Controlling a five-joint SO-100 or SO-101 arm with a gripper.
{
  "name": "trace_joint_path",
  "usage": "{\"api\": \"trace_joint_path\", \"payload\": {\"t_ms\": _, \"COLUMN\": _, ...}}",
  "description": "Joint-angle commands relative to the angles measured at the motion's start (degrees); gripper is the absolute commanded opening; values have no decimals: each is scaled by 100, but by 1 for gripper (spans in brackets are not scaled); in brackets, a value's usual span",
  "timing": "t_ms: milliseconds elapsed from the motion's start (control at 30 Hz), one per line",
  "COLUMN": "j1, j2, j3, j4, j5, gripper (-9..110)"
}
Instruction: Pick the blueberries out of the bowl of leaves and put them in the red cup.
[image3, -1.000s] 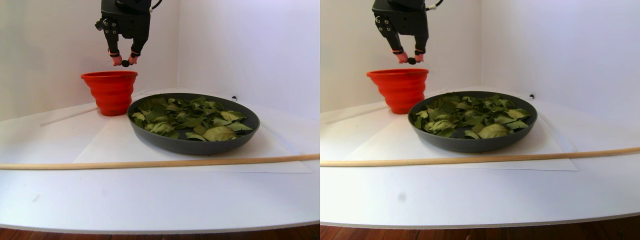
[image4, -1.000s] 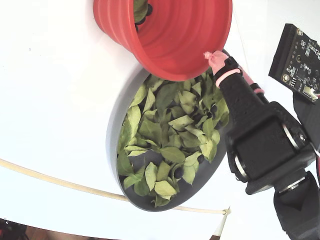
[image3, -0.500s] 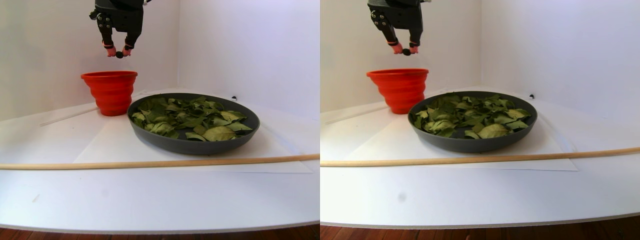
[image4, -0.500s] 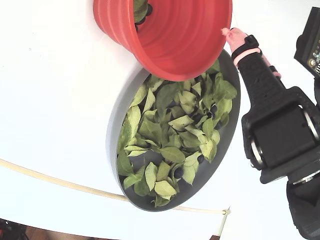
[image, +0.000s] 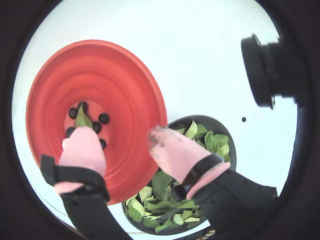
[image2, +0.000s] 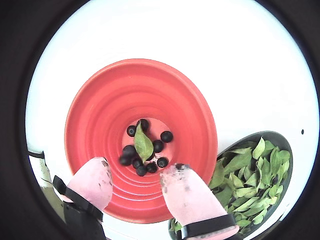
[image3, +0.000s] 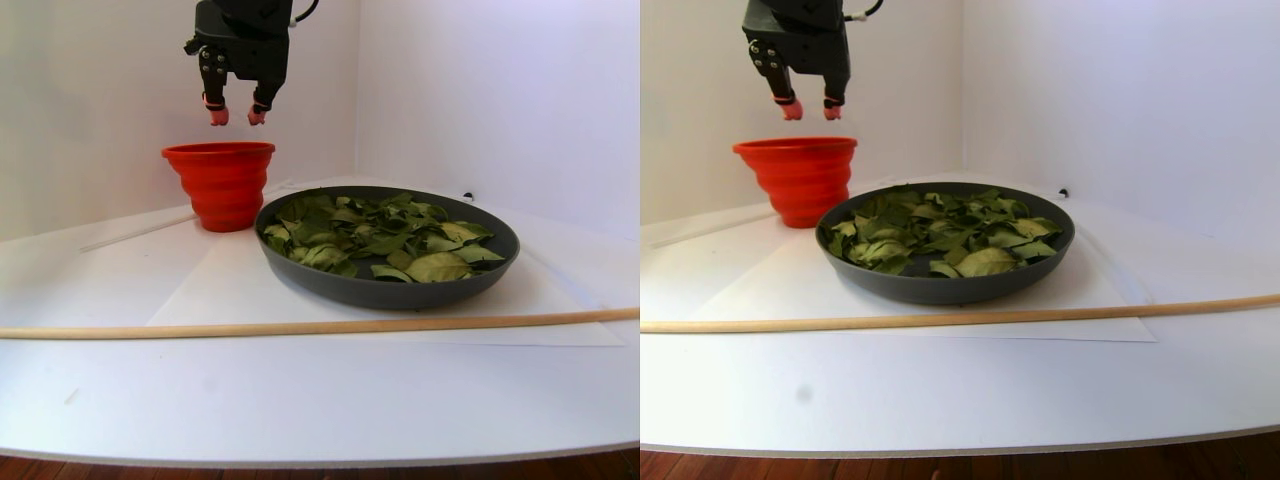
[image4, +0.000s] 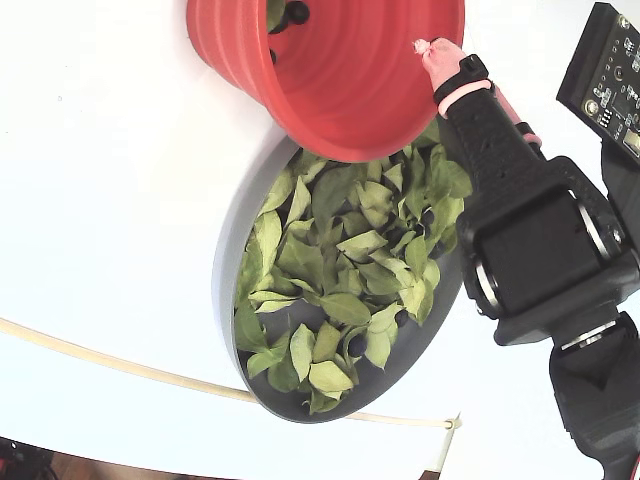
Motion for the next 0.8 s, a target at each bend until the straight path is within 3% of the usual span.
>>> {"api": "trace_joint_path", "payload": {"t_ms": 0, "j1": 97, "j2": 255, "j3": -343, "j4": -26, "j5": 44, "gripper": 19}}
{"api": "trace_joint_path", "payload": {"t_ms": 767, "j1": 1143, "j2": 826, "j3": -123, "j4": 861, "j5": 158, "gripper": 17}}
